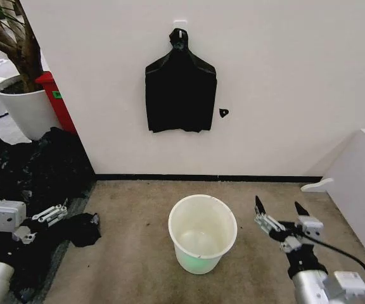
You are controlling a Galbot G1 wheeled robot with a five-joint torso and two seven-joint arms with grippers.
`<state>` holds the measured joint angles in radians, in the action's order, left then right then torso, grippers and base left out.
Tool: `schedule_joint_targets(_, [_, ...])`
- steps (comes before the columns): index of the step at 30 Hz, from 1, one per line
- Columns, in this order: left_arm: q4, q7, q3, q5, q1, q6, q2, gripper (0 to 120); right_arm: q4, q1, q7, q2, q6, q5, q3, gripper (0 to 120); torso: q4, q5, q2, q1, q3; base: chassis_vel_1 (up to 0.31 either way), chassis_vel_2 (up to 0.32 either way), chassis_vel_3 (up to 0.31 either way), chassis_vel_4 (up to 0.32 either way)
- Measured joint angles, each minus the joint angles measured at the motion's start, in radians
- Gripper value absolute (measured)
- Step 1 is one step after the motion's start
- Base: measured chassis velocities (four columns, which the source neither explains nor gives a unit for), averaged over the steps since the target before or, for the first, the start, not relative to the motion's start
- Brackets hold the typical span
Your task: Place the garbage bag over the trash bin.
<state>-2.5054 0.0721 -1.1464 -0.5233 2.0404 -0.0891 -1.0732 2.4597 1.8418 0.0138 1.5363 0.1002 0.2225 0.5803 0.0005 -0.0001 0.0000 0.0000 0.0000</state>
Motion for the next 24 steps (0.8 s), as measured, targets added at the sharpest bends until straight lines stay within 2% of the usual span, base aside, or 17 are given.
schedule_joint_targets(7, [0.002, -0.013, 0.004, -0.019, 0.0, 0.011, 0.011, 100, -0.016, -0.011, -0.003, -0.013, -0.006, 0.05, -0.001, 100, -0.0007, 0.0001, 0.0, 0.0, 0.0, 0.0, 0.0, 0.0, 0.0])
schedule_joint_targets(11, [0.003, -0.013, -0.006, -0.058, 0.011, 0.01, 0.028, 100, -0.047, -0.091, -0.032, -0.09, 0.027, 0.222, -0.002, 100, -0.0003, 0.0004, 0.0, 0.0, 0.0, 0.0, 0.0, 0.0, 0.0])
schedule_joint_targets(12, [0.003, -0.013, -0.006, -0.058, 0.011, 0.01, 0.028, 100, -0.047, -0.091, -0.032, -0.09, 0.027, 0.222, -0.002, 100, -0.0003, 0.0004, 0.0, 0.0, 0.0, 0.0, 0.0, 0.0, 0.0])
schedule_joint_targets(16, [0.004, -0.013, -0.006, -0.09, 0.01, 0.017, 0.075, 100, -0.096, -0.172, -0.057, -0.192, 0.031, 0.393, 0.007, 100, -0.0007, 0.0003, 0.0, 0.0, 0.0, 0.0, 0.0, 0.0, 0.0])
schedule_joint_targets(19, [0.004, -0.017, -0.005, -0.1, 0.021, 0.04, 0.083, 100, -0.149, -0.282, -0.083, -0.283, 0.027, 0.564, -0.003, 100, -0.0009, 0.0003, 0.0, 0.0, 0.0, 0.0, 0.0, 0.0, 0.0])
schedule_joint_targets(20, [0.004, -0.017, -0.005, -0.1, 0.021, 0.04, 0.083, 100, -0.149, -0.282, -0.083, -0.283, 0.027, 0.564, -0.003, 100, -0.0009, 0.0003, 0.0, 0.0, 0.0, 0.0, 0.0, 0.0, 0.0])
schedule_joint_targets(24, [0.004, -0.032, 0.004, -0.099, 0.018, 0.043, 0.075, 100, -0.239, -0.474, -0.173, -0.341, 0.036, 0.764, -0.051, 100, -0.0003, 0.0002, 0.0, 0.0, 0.0, 0.0, 0.0, 0.0, 0.0])
